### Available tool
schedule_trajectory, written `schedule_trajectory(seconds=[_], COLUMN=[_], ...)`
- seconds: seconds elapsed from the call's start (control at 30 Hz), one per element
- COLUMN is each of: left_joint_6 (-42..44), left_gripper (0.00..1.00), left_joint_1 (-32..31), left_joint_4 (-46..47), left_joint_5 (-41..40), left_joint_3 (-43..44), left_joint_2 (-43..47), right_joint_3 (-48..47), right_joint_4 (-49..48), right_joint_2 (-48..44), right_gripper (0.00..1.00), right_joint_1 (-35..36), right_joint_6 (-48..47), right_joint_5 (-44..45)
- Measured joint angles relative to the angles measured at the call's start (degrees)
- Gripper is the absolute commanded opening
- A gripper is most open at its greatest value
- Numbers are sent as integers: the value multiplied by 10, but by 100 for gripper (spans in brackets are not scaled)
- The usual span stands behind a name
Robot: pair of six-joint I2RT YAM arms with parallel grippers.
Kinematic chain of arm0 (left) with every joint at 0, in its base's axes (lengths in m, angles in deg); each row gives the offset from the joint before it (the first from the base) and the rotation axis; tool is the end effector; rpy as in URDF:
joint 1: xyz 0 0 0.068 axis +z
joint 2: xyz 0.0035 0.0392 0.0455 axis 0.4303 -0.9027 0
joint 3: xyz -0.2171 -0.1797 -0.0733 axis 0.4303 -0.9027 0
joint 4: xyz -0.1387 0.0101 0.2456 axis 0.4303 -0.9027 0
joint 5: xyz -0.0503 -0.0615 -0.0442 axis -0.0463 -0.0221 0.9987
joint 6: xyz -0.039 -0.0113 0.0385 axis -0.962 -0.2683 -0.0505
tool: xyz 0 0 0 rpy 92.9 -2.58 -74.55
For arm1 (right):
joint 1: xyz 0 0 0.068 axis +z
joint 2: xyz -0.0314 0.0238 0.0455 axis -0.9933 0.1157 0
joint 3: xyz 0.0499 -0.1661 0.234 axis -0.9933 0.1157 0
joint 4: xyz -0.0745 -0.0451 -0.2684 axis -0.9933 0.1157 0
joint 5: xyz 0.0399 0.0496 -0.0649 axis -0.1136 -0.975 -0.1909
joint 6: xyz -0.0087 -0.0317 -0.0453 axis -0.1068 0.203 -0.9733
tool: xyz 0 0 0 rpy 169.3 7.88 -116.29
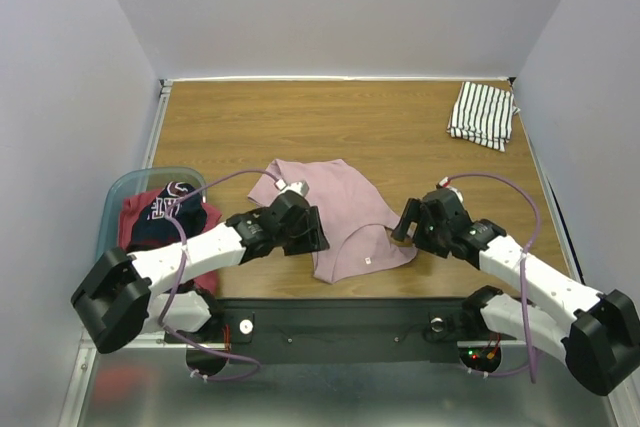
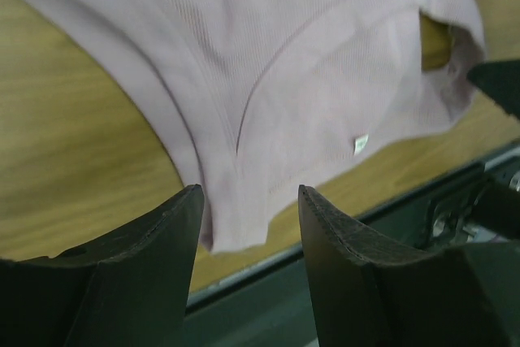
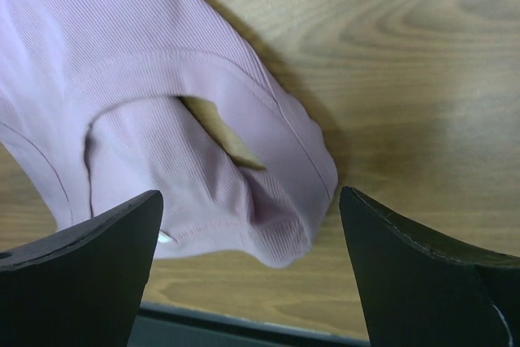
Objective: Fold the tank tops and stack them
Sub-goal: Flatten the tank top out
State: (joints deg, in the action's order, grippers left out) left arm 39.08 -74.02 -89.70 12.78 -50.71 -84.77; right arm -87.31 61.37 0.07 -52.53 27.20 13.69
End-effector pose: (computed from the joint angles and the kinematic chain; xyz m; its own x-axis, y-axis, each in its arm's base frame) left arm 0.1732 -0.1990 0.2129 -0.8718 -0.1313 -0.4719 0.1891 0.7985 -0.5715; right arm 0.1687 0.0958 0.1915 -0.8006 0.3664 -0.4740 0.1908 0.9059 0.3781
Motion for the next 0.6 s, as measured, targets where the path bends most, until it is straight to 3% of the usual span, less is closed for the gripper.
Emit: schedule_trajectory(seconds=[0.37, 0.6], left_joint_6=[-48, -63], left_gripper=[65, 64], left_joint_1=[-84, -104], left_joint_4=[-35, -27], left_joint_5=[4, 2], left_joint_3=[-46, -54], left_joint_2=[51, 22], right_joint_3=[53, 54], right_joint_4=[69, 65], right_joint_2=[-46, -39], right_gripper=[70, 39], right_joint_1=[0, 0], right_joint_6=[44, 57], right_joint_5=[-31, -17])
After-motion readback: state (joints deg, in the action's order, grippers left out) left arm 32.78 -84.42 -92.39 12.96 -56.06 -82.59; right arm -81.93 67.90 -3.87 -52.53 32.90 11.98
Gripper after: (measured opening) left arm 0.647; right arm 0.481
